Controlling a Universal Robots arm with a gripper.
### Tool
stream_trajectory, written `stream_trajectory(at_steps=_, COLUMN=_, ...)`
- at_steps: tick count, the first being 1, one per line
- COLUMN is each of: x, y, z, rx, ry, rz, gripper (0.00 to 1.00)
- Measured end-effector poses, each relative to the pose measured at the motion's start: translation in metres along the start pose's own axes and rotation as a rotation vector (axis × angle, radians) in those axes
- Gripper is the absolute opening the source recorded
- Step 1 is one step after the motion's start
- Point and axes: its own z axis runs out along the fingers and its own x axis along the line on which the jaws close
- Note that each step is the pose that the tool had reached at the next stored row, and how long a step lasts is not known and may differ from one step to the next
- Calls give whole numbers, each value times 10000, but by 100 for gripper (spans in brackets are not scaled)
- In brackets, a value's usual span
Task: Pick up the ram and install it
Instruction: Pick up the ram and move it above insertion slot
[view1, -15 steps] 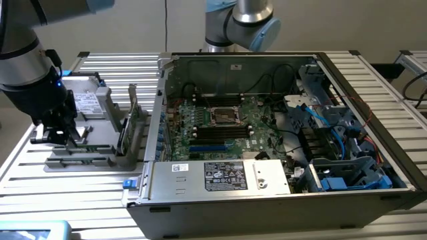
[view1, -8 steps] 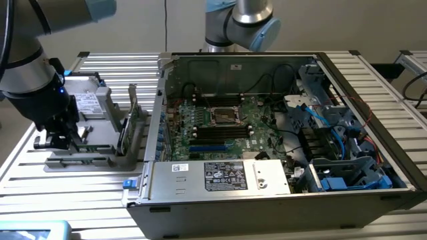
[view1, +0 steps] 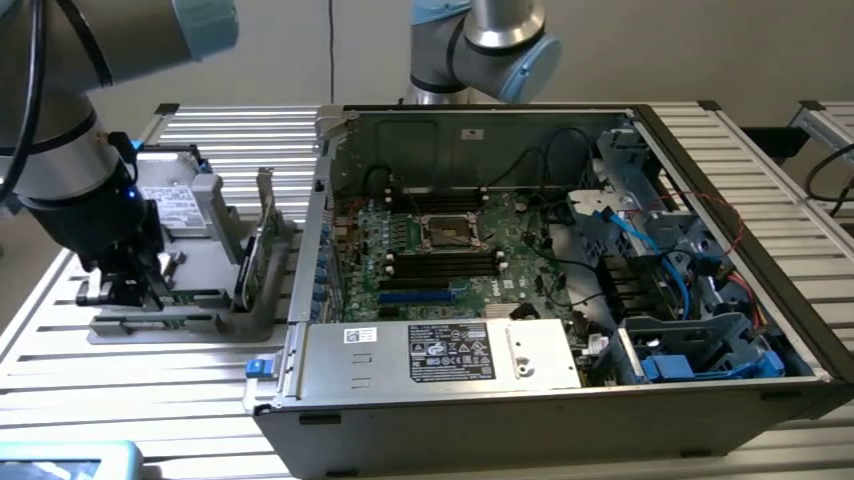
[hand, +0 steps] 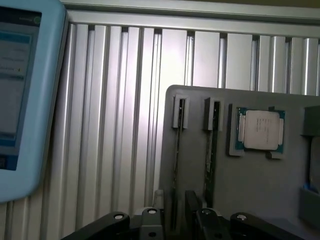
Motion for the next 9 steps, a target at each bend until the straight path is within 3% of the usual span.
stream_trajectory(at_steps=9, x=0, y=2, z=163, rx=-10, ry=-3, rz=24, gripper=31)
